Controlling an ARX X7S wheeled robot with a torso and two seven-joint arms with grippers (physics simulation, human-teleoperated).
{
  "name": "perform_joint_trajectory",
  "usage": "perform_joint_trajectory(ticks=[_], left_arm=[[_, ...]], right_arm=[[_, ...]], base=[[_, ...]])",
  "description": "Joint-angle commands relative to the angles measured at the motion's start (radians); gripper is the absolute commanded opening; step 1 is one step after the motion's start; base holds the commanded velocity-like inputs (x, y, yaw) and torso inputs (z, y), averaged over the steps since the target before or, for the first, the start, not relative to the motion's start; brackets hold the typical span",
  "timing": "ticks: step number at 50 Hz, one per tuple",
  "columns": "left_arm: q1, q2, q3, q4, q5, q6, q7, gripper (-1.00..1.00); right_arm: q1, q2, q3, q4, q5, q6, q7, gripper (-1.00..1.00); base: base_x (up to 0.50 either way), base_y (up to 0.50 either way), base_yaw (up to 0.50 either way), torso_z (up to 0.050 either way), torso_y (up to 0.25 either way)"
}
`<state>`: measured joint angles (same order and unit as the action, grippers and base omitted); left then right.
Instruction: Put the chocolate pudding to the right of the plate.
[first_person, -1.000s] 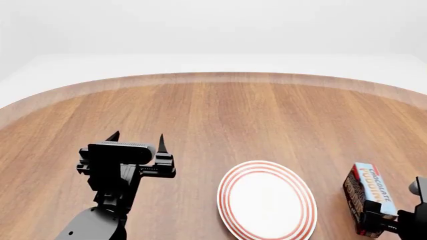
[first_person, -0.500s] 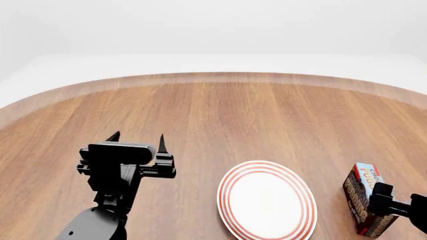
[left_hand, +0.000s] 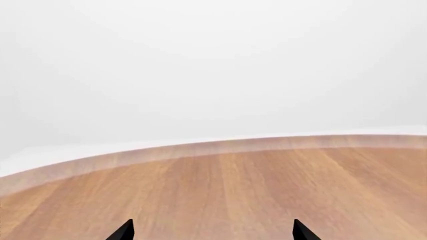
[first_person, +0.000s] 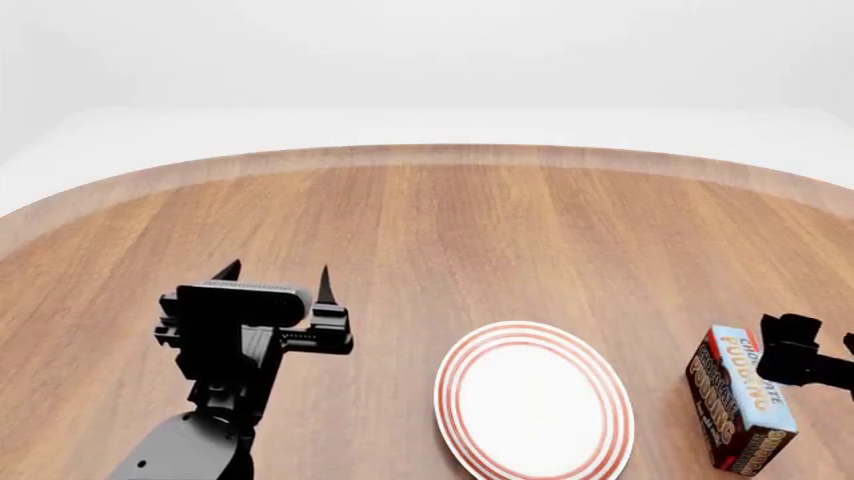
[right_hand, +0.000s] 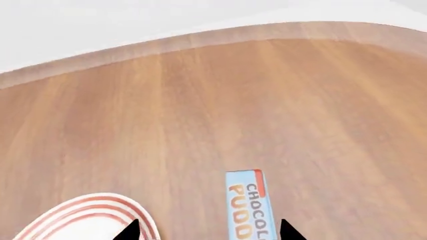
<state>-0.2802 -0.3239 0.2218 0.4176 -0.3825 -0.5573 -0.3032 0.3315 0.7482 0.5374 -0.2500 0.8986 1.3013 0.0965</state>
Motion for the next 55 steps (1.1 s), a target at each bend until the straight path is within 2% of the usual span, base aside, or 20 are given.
perform_joint_trajectory(ticks=[1, 5, 12, 17, 19, 25, 30, 55], left_arm=[[-0.013, -0.005, -0.002, 0.018, -0.007, -0.019, -0.011, 1.00], [-0.015, -0.007, -0.001, 0.020, -0.008, -0.018, -0.012, 1.00], [-0.015, -0.009, -0.001, 0.022, -0.010, -0.015, -0.013, 1.00], [-0.017, -0.009, 0.000, 0.024, -0.012, -0.014, -0.014, 1.00], [-0.016, -0.009, 0.002, 0.026, -0.012, -0.014, -0.014, 1.00], [-0.016, -0.012, -0.002, 0.035, -0.018, -0.018, -0.019, 1.00], [-0.017, -0.013, -0.001, 0.041, -0.021, -0.021, -0.021, 1.00], [-0.016, -0.022, -0.004, 0.050, -0.032, -0.020, -0.029, 1.00]], right_arm=[[-0.014, -0.041, 0.122, -0.208, 0.123, 0.029, 0.021, 1.00], [-0.057, -0.075, 0.171, -0.360, 0.160, -0.005, 0.021, 1.00], [-0.071, -0.117, 0.228, -0.499, 0.212, -0.019, 0.070, 1.00], [-0.136, -0.104, 0.109, -0.601, 0.035, -0.110, 0.098, 1.00], [-0.144, -0.130, 0.120, -0.624, 0.061, -0.120, 0.091, 1.00], [-0.175, -0.180, 0.137, -0.670, 0.059, -0.177, 0.081, 1.00], [-0.212, -0.202, 0.092, -0.728, -0.012, -0.244, 0.072, 1.00], [-0.276, -0.249, -0.008, -0.741, -0.076, -0.376, 0.037, 1.00]], base=[[0.00, 0.00, 0.00, 0.000, 0.000], [0.00, 0.00, 0.00, 0.000, 0.000], [0.00, 0.00, 0.00, 0.000, 0.000], [0.00, 0.00, 0.00, 0.000, 0.000], [0.00, 0.00, 0.00, 0.000, 0.000], [0.00, 0.00, 0.00, 0.000, 0.000], [0.00, 0.00, 0.00, 0.000, 0.000], [0.00, 0.00, 0.00, 0.000, 0.000]])
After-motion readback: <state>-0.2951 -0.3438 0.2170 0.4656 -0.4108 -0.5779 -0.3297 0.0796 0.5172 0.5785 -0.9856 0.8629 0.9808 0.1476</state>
